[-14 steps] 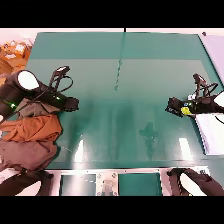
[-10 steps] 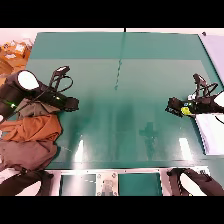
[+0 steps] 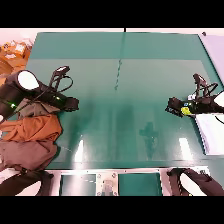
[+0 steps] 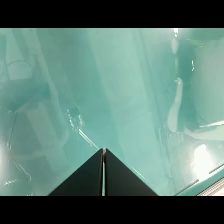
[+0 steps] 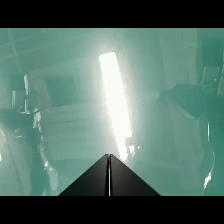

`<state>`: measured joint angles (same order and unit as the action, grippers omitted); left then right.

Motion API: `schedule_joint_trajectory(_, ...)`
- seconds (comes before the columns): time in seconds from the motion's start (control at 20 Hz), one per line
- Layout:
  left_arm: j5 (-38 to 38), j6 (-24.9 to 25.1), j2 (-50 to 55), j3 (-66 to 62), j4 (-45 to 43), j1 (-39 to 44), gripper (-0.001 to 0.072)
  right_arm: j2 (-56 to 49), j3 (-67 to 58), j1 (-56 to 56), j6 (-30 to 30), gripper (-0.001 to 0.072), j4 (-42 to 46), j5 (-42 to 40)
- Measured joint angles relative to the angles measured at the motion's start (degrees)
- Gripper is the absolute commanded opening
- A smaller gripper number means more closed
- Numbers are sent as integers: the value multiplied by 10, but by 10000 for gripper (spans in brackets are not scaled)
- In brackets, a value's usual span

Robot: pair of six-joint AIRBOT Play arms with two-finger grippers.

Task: Fold the shirts.

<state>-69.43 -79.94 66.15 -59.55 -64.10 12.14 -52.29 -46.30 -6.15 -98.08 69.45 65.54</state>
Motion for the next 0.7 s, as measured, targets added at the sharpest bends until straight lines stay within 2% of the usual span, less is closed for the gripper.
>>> schedule_joint_trajectory(0.2, 3, 0, 0, 0, 0, 0, 30, 0, 0, 0, 0, 12, 0, -8)
schedule_joint_trajectory(0.65, 77, -19, 0, 0, 22, 0, 31, 0, 0, 0, 0, 12, 0, -59)
schedule_joint_trajectory(0.7, 87, -25, 0, -3, -2, -2, 107, 0, 0, 0, 0, 12, -1, -66)
